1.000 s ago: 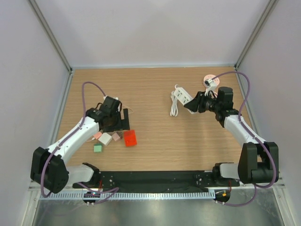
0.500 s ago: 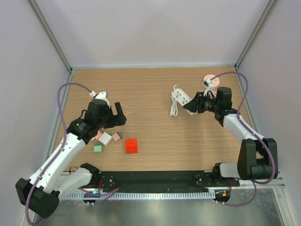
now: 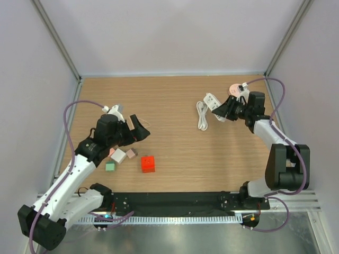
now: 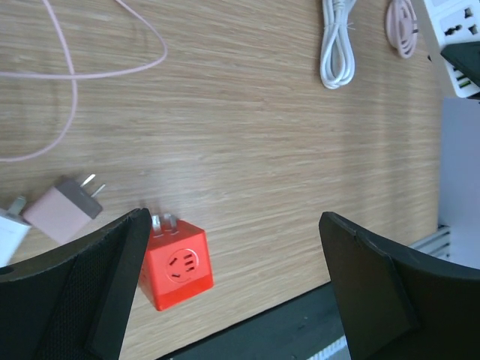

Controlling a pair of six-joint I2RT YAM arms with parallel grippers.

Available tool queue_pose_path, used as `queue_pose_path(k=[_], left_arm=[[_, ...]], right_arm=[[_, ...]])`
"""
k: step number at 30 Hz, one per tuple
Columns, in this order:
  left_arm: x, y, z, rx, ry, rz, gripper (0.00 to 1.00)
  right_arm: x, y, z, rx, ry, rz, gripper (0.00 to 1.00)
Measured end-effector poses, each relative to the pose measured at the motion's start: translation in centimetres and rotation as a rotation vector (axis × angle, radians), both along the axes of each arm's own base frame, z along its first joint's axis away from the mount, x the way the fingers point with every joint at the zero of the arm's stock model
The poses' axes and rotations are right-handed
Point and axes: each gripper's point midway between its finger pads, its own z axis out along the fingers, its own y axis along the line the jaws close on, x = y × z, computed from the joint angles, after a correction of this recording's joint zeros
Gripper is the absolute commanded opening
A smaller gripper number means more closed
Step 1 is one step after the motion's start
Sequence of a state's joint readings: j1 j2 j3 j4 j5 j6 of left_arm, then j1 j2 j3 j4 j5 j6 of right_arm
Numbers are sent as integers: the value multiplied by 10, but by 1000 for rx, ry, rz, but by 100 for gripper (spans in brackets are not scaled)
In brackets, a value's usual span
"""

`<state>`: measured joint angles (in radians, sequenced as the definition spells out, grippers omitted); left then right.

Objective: Pull the plug off the socket

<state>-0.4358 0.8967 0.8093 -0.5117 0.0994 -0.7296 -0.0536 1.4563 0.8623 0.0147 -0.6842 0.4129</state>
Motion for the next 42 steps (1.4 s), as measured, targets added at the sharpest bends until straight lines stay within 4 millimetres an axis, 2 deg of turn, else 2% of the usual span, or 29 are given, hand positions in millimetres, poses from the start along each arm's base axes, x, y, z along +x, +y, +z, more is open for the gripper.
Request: queue_pose_path(k=[4,10,14,20,23,25,27,32,36,38,42], left_arm=[[-1,-7,6,-89,17,16,100],[-1,-19,6,-238,62,17,100],[-2,-24,4,-308,87,7,100],[0,-29,9,-362,91,-18,100],[1,-29,10,-373,90,-23,100],[0,-29,11,-382,93,-25,100],[1,-29,10,-387,96,-23,100],[1,-27,7,-393,104,-19,99],[1,-27,6,-396,103,-19,100],[1,-27,6,-398,102,-21,100],[0,-27,3,-402,108,-19,100]], right_arm=[[19,-5,13,-4,8,-48,1],[75,-9,49,34,-19,-87,1],[103,-8,67,75,-42,-102,1],[125,-7,90,135,-91,-121,1],[131,-8,90,148,-105,-127,1],[135,-10,81,146,-104,-130,1],[136,-12,65,140,-84,-133,1],[133,-28,-4,100,47,-159,1],[119,-39,-55,52,161,-174,1],[113,-43,-65,30,186,-174,5],[109,-45,-72,-7,195,-166,14]])
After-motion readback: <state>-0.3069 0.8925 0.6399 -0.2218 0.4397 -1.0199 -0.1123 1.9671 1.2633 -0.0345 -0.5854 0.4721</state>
